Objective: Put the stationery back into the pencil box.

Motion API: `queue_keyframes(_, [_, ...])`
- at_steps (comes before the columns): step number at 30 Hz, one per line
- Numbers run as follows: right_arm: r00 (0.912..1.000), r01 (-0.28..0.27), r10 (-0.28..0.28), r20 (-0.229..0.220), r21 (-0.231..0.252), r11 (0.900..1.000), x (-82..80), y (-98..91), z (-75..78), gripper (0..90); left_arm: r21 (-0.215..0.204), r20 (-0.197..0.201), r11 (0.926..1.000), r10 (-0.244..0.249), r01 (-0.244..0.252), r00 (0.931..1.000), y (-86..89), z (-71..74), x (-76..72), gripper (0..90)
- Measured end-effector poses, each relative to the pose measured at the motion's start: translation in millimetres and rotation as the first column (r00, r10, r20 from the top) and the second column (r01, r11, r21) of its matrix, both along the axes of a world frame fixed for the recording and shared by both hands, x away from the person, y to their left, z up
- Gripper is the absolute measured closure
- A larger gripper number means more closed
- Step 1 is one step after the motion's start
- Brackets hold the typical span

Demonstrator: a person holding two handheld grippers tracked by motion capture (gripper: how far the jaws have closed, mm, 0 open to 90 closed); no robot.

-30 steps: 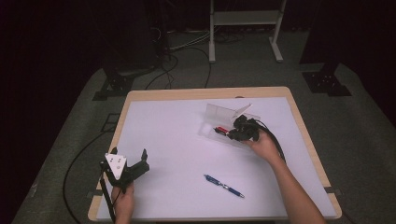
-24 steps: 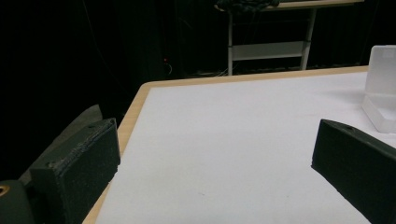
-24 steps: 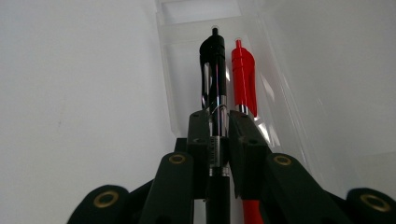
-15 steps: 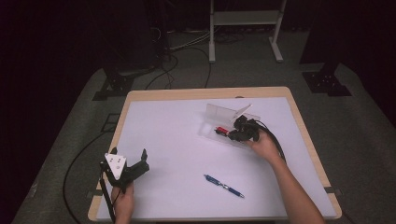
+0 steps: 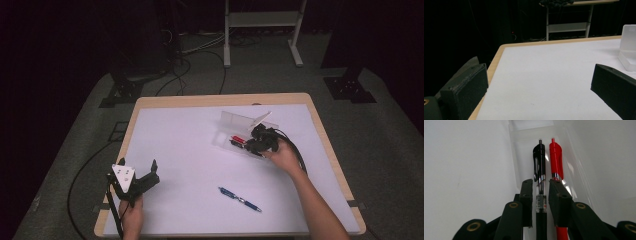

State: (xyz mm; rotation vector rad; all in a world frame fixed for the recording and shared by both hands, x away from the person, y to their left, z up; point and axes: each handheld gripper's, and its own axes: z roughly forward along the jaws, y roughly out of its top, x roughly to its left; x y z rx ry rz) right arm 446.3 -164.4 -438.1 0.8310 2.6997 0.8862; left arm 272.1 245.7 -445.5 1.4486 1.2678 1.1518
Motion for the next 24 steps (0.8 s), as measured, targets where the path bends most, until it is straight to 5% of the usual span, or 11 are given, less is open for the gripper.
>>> queue_keyframes(10, [0.9996, -0.02, 0.019, 0.018, 0.048, 0.9986, -21.7, -8.4, 13.0, 68.1, 0.003, 0.0, 1.0, -0.001, 0.001, 1.0, -1.5, -0.1, -0.4, 0.3])
queue_keyframes(24, [0.9961, -0.087, 0.086, 0.018, 0.073, 0.9935, -62.3, -2.7, 9.6, 61.7, 0.003, 0.002, 1.0, 0.0, 0.0, 1.0, -1.7, -0.3, -0.9, 0.4])
